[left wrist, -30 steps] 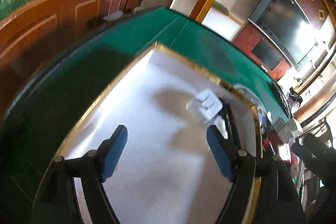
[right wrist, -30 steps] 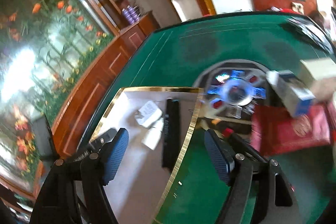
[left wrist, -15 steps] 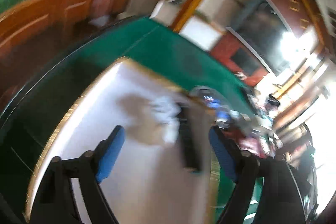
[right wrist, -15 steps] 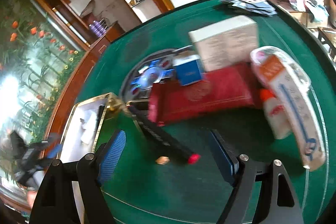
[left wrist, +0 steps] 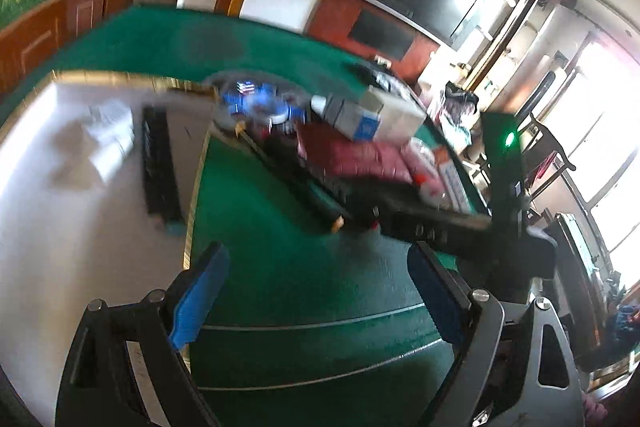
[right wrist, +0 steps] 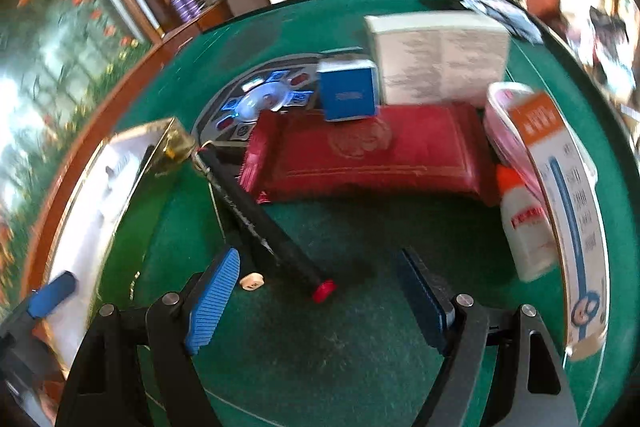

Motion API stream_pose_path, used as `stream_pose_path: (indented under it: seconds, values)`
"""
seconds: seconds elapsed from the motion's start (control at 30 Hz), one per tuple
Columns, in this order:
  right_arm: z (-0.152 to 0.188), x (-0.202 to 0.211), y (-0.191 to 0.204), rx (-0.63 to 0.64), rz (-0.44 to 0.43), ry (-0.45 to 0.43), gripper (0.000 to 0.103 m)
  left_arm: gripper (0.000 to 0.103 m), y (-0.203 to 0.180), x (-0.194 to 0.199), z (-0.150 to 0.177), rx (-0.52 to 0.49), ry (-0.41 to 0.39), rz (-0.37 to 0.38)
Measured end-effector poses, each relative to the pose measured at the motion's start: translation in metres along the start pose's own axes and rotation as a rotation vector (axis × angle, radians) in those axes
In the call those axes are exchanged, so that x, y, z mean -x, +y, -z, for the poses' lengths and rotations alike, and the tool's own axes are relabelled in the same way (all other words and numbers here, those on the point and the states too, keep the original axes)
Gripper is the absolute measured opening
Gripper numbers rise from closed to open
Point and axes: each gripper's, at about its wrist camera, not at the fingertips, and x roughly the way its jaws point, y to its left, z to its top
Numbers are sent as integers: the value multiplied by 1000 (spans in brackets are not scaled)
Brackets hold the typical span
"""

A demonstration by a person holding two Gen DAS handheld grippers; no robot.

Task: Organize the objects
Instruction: 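Grasp a red-capped black marker with the right tool while the left grasps another marker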

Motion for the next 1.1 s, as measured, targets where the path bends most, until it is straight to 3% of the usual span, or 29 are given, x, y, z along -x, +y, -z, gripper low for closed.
stream_pose_path:
  seconds: [0.1,0.23,0.33,0.4,0.47,0.77,0.97,1.03,1.1]
  values:
    - [-5,-7,9,39,-11,24,73,90,5,-2,3,16,3,-4]
    - [-15,-22,25,92,46,48,55,90,5,-1,8,11,-10,-24]
    - [-24,-35,36,105,60,67,47,90,5,2,5,11,-18,-35]
    - [-28,-42,42,106,73,79,36,90,4,2,3,15,-14,-40]
    - [-29,-41,38,63,68,84,16,90,3,2,2,18,-12,-46]
    - [13,9,-31,-141,8,84,15,90,-14,-30,-22,-5,19,-135]
    - [42,32,-57,-194,-65,48,16,89,-21,-82,-47,-33,42,-279]
    - [43,34,-57,-188,-73,38,16,87,-24,-99,-51,-62,51,-325]
    - [45,36,-55,-182,-73,33,16,73,-27,-115,-52,-106,69,-379]
